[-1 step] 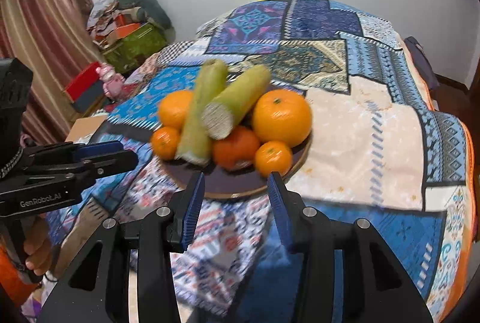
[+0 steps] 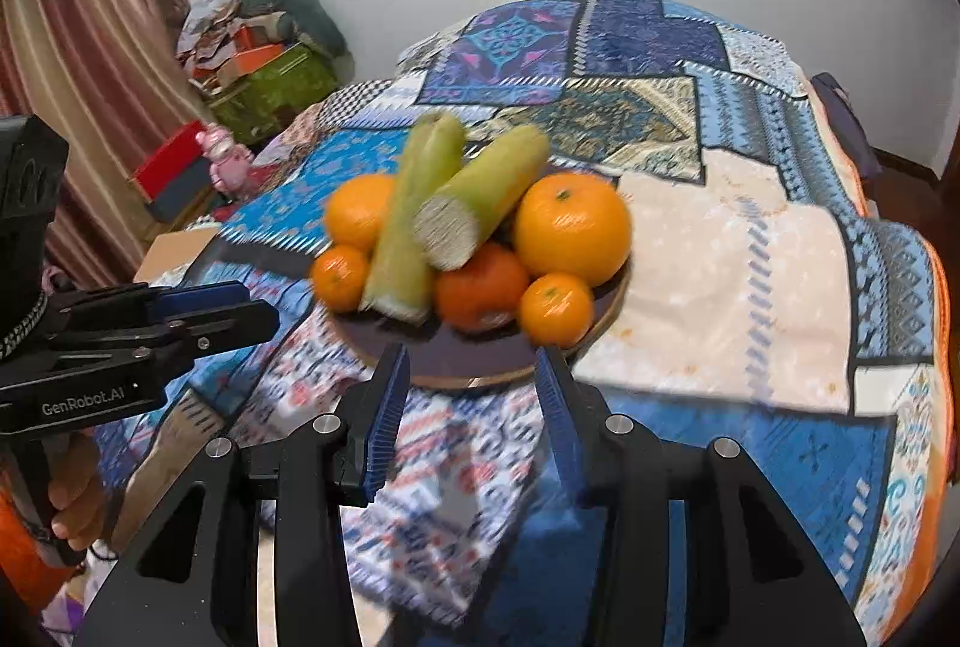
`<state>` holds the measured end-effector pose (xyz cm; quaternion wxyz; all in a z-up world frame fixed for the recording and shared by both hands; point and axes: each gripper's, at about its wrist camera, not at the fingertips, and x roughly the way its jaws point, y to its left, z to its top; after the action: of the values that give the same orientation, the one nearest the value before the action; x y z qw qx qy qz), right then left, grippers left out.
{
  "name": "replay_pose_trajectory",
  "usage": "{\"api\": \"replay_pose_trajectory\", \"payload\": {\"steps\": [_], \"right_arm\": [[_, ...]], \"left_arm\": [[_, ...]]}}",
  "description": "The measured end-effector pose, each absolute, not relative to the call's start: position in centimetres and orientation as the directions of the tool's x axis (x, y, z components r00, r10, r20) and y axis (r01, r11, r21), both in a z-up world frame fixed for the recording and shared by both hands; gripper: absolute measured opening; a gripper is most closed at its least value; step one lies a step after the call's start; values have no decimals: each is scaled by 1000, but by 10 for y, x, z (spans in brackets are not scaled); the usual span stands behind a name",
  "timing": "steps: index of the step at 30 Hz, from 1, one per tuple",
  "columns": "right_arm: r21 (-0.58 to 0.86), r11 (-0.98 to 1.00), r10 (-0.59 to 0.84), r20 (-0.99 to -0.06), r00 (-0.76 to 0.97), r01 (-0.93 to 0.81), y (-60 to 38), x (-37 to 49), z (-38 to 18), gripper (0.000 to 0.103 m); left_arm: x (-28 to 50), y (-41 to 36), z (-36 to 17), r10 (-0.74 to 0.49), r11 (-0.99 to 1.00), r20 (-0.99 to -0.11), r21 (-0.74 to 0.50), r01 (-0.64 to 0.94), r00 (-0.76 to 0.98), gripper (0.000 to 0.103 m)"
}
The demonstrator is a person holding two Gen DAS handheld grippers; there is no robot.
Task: Organize fruits
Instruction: 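Grasp a dark red date with the right tool, then carry the date to the plate and lower it among the fruit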
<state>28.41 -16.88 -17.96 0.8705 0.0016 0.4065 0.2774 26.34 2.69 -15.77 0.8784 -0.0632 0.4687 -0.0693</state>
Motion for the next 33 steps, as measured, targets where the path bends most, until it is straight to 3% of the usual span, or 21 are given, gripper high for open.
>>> {"api": "replay_pose_trajectory", "payload": {"steps": [12,24,33], "right_arm": [[285,821,511,-755,412,-495,-147,266,-215,39],[207,799,495,-759,424,-564,-122,264,-219,18],[217,812,493,-753,437,-542,-134,266,-217,17]], "left_arm": [[226,29,-178,-203,979,-842,-191,76,499,39],[242,24,-183,-212,977,-847,-195,85,487,39],[261,11,-198,-224,975,-865,-200,101,449,39]]}}
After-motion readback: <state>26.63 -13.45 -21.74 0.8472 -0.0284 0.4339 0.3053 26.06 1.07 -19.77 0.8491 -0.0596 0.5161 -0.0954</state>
